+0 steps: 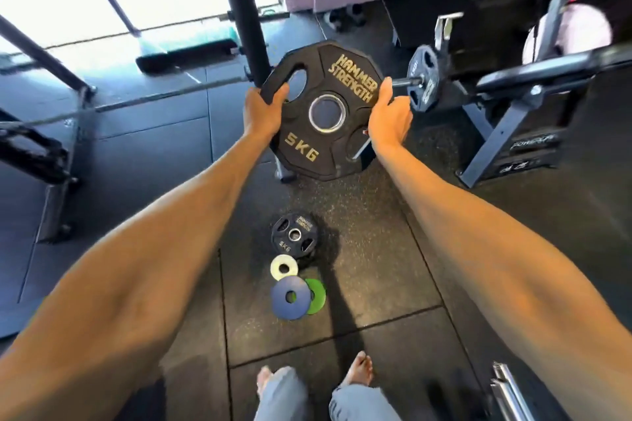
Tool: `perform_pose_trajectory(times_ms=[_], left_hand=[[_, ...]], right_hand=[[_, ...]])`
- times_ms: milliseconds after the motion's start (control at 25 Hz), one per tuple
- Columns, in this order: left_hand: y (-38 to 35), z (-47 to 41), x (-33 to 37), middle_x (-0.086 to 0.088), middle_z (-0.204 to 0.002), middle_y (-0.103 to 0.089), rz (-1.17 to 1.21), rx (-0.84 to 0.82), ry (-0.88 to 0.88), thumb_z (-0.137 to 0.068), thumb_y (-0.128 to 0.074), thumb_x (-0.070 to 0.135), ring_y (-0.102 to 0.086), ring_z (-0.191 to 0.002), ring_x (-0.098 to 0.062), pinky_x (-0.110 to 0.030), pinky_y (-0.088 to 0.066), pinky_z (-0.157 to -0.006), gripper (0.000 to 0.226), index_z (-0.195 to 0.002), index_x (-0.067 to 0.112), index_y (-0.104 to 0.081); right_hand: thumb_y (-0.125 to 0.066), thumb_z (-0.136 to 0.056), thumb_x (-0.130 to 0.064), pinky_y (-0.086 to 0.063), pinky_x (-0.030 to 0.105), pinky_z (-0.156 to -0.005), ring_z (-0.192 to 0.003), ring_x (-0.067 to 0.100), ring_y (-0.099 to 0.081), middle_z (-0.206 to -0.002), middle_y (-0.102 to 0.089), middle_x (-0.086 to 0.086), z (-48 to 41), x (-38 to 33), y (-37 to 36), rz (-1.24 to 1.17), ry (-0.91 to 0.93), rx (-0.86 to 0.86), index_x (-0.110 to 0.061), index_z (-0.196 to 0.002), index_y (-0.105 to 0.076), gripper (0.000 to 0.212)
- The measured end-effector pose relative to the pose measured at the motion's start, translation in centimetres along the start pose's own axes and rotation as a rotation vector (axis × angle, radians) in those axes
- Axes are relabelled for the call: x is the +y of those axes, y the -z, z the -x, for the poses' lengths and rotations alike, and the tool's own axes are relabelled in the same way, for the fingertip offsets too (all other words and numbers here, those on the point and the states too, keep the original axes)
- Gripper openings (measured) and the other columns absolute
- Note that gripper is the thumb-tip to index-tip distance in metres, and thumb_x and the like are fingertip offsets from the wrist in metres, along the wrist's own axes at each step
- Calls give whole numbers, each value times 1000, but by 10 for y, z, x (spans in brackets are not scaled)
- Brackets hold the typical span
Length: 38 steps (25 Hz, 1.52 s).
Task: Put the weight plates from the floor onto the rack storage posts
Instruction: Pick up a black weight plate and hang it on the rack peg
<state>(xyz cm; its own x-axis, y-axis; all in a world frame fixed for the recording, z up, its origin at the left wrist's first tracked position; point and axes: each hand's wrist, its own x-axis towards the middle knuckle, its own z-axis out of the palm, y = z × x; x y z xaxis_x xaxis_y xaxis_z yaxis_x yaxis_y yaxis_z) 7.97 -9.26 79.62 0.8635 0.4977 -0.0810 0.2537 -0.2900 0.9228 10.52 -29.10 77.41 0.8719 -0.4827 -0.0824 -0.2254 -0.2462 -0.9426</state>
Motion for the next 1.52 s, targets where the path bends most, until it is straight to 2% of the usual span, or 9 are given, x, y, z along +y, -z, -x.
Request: perform_pose_trajectory(times_ms=[80, 200, 400, 680, 920, 1040, 1240, 1400, 1520], left_hand=[[-1, -6, 31, -7, -105, -65, 50, 42, 10, -86, -70, 47, -66, -105, -26, -41, -55, -90, 44, -105, 9, -58], [-21, -22, 54, -13, -112, -65, 110, 98, 42, -89, -69, 42, -64, -105, -28, -41, -55, -90, 47, -117, 7, -55], [-68, -86, 60, -12, -110, -67, 221, 90, 114, -90, -69, 41, -67, -98, -26, -40, -58, -87, 47, -120, 7, -56], [-144, -223, 82, -11, -103, -69, 208, 62, 187, -87, -72, 40, -68, -91, -25, -31, -55, -71, 45, -115, 6, -61], [-221, -353, 110, -15, -106, -69, 161, 49, 242, -80, -78, 45, -68, -94, -30, -41, -59, -83, 56, -113, 3, -62], [-267, -428, 132, -12, -100, -69, 220, 45, 263, -84, -76, 39, -68, -83, -24, -32, -57, -69, 49, -112, 2, -61], [-327, -547, 186, -12, -99, -69, 201, 171, 268, -79, -78, 45, -68, -92, -30, -40, -57, -85, 49, -102, 4, -64], [-355, -626, 222, -5, -89, -66, 247, 230, 253, -83, -76, 40, -66, -87, -25, -37, -55, -82, 34, -95, 14, -58], [-365, -690, 251, -4, -89, -66, 315, 278, 238, -87, -74, 35, -66, -85, -22, -33, -56, -75, 33, -103, 11, -58]], right_hand=[[-37, -100, -58, -37, 32, -74, -107, 33, -60, -116, -64, 19, -17, -33, 10, -15, 34, -34, 0, -109, -59, 63], [-42, -96, -63, -39, 31, -69, -94, 28, -62, -106, -67, 12, -55, -61, 12, -7, 30, -77, -3, -103, -63, 65], [-54, -94, -58, -29, 29, -47, -58, 13, -49, -67, -54, -1, -132, -83, -11, -3, 76, -110, -13, -65, -48, 54], [-56, -95, -53, -32, 28, -46, -52, 12, -43, -57, -44, 0, -263, -101, -75, 8, 38, -110, -6, -59, -48, 60], [-62, -91, -53, -34, 34, -56, -47, 14, -38, -49, -37, -2, -403, -119, -136, 0, -6, -92, -14, -48, -34, 64], [-63, -90, -53, -32, 33, -54, -48, 11, -38, -52, -38, -3, -490, -137, -176, -44, -7, -119, -14, -53, -38, 60], [-65, -90, -50, -27, 27, -50, -51, 12, -39, -56, -41, -3, -626, -194, -238, -75, 21, -202, -12, -57, -43, 55], [-66, -87, -55, -41, 27, -68, -79, 20, -60, -86, -64, 6, -716, -226, -294, -106, 5, -271, -1, -89, -63, 54], [-66, -88, -55, -45, 19, -59, -82, 17, -65, -97, -68, 9, -771, -260, -344, -162, 26, -322, 1, -102, -64, 58]])
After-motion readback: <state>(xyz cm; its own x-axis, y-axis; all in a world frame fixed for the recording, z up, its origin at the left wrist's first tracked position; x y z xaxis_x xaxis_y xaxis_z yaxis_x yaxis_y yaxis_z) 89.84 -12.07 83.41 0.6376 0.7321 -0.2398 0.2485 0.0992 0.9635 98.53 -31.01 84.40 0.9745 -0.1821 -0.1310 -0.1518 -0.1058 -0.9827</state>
